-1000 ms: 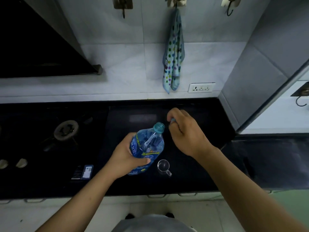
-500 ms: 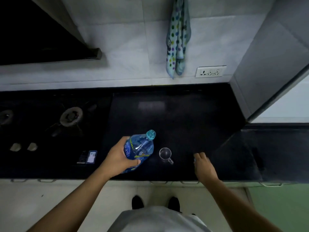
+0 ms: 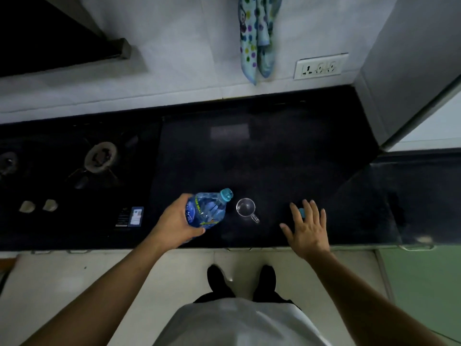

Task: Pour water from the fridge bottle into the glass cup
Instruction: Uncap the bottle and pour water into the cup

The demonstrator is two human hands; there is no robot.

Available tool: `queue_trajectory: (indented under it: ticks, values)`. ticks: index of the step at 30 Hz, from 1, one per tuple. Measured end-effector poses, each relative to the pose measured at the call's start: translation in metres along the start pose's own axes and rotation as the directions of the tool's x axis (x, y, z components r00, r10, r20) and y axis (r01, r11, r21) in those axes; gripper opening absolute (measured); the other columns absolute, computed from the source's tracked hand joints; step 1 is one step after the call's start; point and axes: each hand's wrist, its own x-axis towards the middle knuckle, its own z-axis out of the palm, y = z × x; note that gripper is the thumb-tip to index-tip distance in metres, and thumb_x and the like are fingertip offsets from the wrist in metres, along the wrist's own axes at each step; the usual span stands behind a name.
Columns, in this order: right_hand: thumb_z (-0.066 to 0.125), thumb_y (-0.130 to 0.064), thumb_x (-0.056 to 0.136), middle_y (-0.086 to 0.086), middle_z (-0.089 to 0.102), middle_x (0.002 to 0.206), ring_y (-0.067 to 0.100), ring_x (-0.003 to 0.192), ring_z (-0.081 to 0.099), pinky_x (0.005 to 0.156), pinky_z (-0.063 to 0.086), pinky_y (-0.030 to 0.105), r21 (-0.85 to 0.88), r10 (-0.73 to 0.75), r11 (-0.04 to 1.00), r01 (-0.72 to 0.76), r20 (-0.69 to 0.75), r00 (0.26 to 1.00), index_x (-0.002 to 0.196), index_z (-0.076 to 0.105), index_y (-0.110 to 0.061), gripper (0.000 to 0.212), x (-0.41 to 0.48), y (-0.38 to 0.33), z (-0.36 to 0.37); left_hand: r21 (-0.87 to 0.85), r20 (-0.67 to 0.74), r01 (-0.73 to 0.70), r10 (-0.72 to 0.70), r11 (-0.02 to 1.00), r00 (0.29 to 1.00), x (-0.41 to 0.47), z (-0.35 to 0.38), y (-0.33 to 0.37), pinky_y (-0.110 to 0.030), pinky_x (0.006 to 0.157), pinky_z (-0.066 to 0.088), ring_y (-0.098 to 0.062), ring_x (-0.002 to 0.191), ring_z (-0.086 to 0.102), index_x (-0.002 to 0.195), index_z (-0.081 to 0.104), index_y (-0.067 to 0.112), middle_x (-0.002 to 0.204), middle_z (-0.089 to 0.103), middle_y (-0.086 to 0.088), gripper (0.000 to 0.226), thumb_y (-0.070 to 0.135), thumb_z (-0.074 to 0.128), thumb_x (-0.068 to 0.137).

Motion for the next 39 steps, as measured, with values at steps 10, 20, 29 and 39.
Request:
queue_trajectory:
  ticks: [10,20,29,39]
  values:
    - [0.012,-0.07,0.095,0.016,-0.005,0.166,0.035,0.151,-0.015,0.119,-0.009,0.058,-0.023,0.016,1.0,-0.014,0.079,0.997,0.158,0.001,-0.027,0.077,0.002,-0.002,-0.007,0.103,0.053,-0.015,0.009,0.995,0.999,0.013,0.007,0.005,-0.003,0.068,0.044,0.007,0.087,0.061,0.121,0.053,0.026,0.103,0.064,0.013,0.073,0.013,0.092,0.06]
    - [0.011,-0.07,0.094,0.017,-0.006,0.165,0.036,0.151,-0.016,0.119,-0.008,0.059,-0.012,0.005,1.0,-0.004,0.106,0.994,0.158,-0.001,-0.026,0.079,0.004,-0.001,-0.009,0.171,0.088,-0.044,0.029,0.984,0.996,0.019,0.015,0.003,-0.019,0.082,0.048,-0.011,0.1,0.063,0.126,0.052,0.025,0.112,0.06,0.009,0.078,0.016,0.092,0.06]
    - [0.01,-0.07,0.093,0.018,-0.001,0.165,0.037,0.152,-0.012,0.119,-0.007,0.059,-0.002,0.0,1.0,0.0,0.086,0.996,0.158,0.004,-0.025,0.08,0.004,0.0,-0.007,0.248,0.105,-0.049,0.023,0.968,0.994,0.023,0.016,0.001,-0.032,0.09,0.056,-0.014,0.099,0.063,0.119,0.052,0.028,0.109,0.06,0.008,0.073,0.023,0.09,0.057]
    - [0.015,-0.069,0.095,0.018,-0.002,0.166,0.036,0.152,-0.012,0.119,-0.007,0.059,-0.004,0.001,1.0,0.0,0.094,0.996,0.158,0.003,-0.026,0.077,0.003,-0.002,-0.01,0.264,0.119,-0.038,0.006,0.964,0.993,0.025,0.017,-0.002,-0.025,0.085,0.051,-0.013,0.099,0.061,0.12,0.052,0.026,0.107,0.058,0.01,0.073,0.021,0.09,0.058]
